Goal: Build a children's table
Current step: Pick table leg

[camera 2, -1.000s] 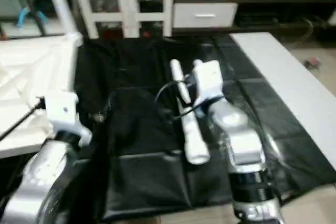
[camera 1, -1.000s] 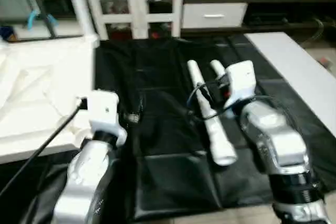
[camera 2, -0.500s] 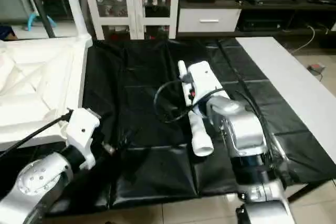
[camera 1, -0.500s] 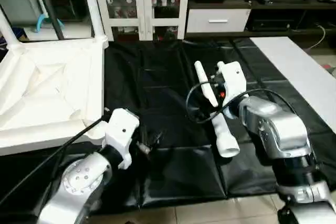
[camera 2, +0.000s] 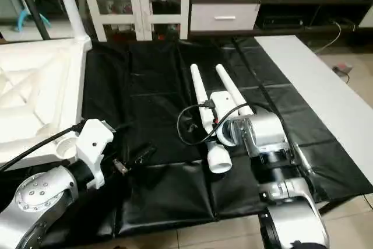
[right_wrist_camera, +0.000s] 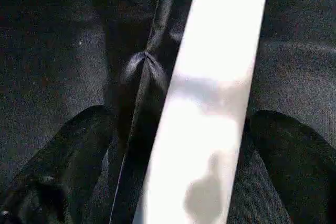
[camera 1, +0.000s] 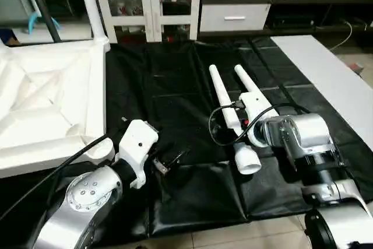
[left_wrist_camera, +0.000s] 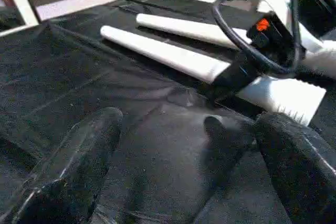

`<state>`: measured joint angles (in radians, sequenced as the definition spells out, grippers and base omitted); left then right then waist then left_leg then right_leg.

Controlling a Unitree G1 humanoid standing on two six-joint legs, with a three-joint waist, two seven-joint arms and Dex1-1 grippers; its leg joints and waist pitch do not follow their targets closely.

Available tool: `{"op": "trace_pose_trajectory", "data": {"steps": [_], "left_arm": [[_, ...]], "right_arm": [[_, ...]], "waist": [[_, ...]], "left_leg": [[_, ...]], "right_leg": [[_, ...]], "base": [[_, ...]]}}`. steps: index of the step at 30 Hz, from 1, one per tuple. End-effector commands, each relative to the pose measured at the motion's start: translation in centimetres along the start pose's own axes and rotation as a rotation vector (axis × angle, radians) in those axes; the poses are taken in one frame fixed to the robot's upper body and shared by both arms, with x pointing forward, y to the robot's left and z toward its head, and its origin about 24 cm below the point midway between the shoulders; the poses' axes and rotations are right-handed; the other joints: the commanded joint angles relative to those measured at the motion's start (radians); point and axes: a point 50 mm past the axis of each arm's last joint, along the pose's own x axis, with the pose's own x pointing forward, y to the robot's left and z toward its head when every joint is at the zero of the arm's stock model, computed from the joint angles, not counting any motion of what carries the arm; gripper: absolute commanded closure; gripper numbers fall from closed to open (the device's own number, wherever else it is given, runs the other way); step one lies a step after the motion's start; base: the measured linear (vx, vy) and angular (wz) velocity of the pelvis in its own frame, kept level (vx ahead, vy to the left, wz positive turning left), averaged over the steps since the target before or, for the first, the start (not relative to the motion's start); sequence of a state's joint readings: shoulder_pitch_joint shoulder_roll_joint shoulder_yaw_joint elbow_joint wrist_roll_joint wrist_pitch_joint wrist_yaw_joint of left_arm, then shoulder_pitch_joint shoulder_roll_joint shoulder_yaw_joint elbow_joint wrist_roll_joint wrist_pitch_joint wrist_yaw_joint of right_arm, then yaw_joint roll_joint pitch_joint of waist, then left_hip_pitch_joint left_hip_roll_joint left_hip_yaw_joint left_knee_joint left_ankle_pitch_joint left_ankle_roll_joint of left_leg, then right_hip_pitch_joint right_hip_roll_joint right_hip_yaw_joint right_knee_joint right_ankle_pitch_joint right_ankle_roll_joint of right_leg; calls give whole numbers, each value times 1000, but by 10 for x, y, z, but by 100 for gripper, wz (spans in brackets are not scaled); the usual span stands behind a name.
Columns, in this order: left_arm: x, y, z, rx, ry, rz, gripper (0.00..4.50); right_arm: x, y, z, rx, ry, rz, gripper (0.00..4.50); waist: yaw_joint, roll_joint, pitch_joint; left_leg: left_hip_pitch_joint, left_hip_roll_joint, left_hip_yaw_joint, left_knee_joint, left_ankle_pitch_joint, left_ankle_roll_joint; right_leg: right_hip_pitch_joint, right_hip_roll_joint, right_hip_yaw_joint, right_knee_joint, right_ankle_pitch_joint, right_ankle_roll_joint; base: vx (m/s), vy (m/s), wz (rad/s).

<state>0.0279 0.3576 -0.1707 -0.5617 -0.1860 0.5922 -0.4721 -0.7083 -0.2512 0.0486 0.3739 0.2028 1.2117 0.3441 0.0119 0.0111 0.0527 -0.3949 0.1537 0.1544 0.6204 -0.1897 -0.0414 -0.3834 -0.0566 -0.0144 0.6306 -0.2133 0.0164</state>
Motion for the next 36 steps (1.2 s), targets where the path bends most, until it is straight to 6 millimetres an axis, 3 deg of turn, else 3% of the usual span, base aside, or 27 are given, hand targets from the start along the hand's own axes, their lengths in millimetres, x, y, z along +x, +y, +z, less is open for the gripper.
{"op": "trace_pose_trajectory", "data": {"steps": [1, 5, 9, 13, 23, 28, 36], "left_arm": [[-1, -7, 8, 7, -12, -71, 0], [-8, -20, 6, -39, 30, -209, 0], [-16, -29, 0, -83, 98, -306, 0], [-16, -28, -2, -86, 111, -299, 0], [-14, -26, -2, -80, 133, -280, 0], [-10, -15, 5, -90, 78, -202, 0], [-9, -10, 11, -126, 12, -158, 0]], "right_arm": [[-1, -2, 0, 18, 19, 17, 28], [0, -3, -3, 18, 47, 29, 45], [1, -4, -6, 13, 72, 28, 82], [2, -5, -9, 10, 90, 28, 120], [7, -8, -21, 1, 135, 23, 202], [4, -10, -19, 22, 111, 26, 241], [-5, -9, -13, 28, 30, 80, 261]], "waist": [[9, 3, -67], [18, 5, -59], [19, 5, -48], [19, 2, -48], [19, 5, -52], [19, 5, -53], [22, 8, -56]], "left_leg": [[22, 55, -13, -75, -82, -26], [30, 59, -8, -82, -170, -54], [36, 60, -5, -90, -291, -95], [37, 62, -7, -93, -329, -114], [34, 61, -4, -91, -294, -108], [35, 61, -2, -89, -285, -106], [34, 62, -2, -88, -260, -98]], "right_leg": [[37, -63, 30, -55, 80, -252], [30, -63, 31, -62, -46, -248], [15, -63, 34, -76, -225, -204], [12, -63, 36, -81, -282, -168], [13, -62, 36, -79, -238, -174], [15, -60, 36, -79, -211, -182], [20, -59, 35, -76, -167, -190]], "base": [[0, 0, 0], [0, 0, 0], [0, 0, 0], [0, 0, 0], [0, 0, 0], [0, 0, 0], [0, 0, 0]]}}
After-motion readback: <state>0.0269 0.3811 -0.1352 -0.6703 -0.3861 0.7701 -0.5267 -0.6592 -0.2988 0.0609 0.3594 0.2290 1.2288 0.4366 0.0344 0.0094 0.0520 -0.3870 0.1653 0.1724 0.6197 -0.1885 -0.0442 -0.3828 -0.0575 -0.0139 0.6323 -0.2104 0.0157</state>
